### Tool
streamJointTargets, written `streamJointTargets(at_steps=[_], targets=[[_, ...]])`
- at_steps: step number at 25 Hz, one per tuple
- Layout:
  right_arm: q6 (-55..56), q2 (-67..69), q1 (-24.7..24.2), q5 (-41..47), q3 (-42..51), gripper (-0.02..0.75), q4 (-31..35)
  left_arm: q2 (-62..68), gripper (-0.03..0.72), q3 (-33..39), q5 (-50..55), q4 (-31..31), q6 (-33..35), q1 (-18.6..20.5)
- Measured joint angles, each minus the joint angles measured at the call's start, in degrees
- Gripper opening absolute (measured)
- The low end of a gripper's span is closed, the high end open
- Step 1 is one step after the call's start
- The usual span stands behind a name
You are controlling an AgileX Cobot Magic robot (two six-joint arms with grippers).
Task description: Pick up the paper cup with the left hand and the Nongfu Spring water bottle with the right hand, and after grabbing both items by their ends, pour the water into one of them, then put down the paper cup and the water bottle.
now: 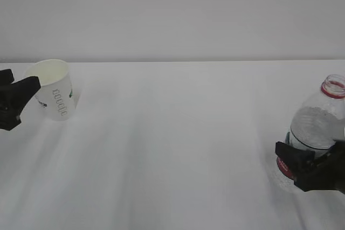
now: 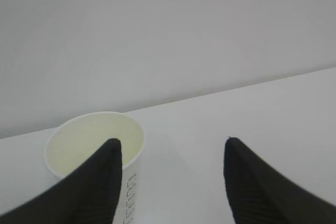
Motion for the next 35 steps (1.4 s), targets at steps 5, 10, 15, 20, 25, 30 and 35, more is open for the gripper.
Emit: streamJointTargets(at_steps=[5,10,15,20,25,30,35], targets=[[-0.26,1.03,0.00,-0.59,-0.51,0.570,-0.13,0.00,0.451,0.00,0.00,0.09,0.00,0.00],[-0.52,1.12,0.00,-0.73,-0.51,0.568,-0.22,0.00,0.451,0.00,0.00,0.13,0.00,0.00],[-0.52,1.12,0.00,-0.73,-0.57,0.578,-0.22,0.00,0.451,0.00,0.00,0.13,-0.09,0.00],[-0.52,1.12,0.00,-0.73,-0.65,0.568,-0.22,0.00,0.451,0.00,0.00,0.13,-0.09,0.00],[-0.52,1.12,0.00,-0.73,-0.72,0.528,-0.22,0.00,0.451,0.00,0.00,0.13,-0.09,0.00],[-0.52,1.12,0.00,-0.73,-0.72,0.491,-0.22,0.00,0.451,0.00,0.00,0.13,-0.48,0.00],[-0.65,1.12,0.00,-0.73,-0.72,0.473,-0.22,0.00,0.451,0.00,0.00,0.13,-0.62,0.00]])
